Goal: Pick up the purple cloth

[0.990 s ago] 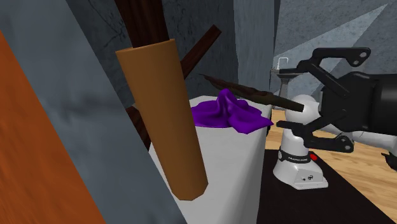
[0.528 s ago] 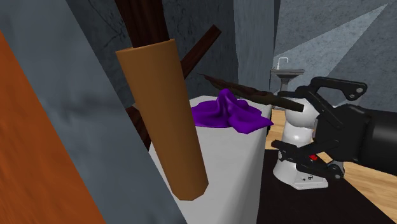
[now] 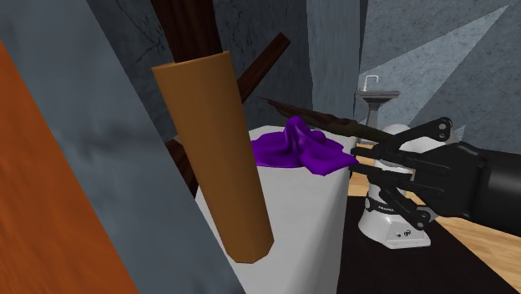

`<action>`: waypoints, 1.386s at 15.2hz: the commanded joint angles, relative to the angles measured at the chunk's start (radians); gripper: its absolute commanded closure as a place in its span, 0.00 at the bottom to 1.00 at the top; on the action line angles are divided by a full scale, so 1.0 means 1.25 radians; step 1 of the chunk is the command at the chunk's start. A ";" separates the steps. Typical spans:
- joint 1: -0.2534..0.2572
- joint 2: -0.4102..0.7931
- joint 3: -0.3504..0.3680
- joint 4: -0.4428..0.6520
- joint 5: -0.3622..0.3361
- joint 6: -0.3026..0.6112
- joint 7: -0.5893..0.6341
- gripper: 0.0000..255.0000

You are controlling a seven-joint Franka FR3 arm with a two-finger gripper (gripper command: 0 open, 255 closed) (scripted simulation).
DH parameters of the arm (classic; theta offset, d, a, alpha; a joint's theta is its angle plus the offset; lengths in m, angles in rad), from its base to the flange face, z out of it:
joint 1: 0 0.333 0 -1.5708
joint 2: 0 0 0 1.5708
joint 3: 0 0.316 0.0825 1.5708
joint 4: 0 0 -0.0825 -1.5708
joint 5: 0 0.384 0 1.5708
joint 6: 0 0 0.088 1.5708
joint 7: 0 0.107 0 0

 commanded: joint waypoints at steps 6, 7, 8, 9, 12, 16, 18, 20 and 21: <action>-0.009 0.007 -0.013 0.008 -0.008 0.001 -0.009 1.00; -0.012 0.011 -0.020 0.010 -0.012 0.001 -0.014 1.00; -0.015 0.015 -0.027 0.013 -0.017 0.001 -0.018 1.00; -0.018 0.019 -0.034 0.016 -0.021 0.002 -0.023 1.00; -0.027 0.030 -0.054 0.025 -0.033 0.003 -0.037 1.00; -0.041 0.047 -0.080 0.040 -0.049 0.003 -0.056 1.00; -0.048 0.055 -0.093 0.049 -0.057 0.003 -0.065 1.00; -0.052 0.060 -0.100 0.054 -0.061 0.003 -0.071 1.00; -0.052 0.060 -0.100 0.054 -0.061 0.003 -0.071 1.00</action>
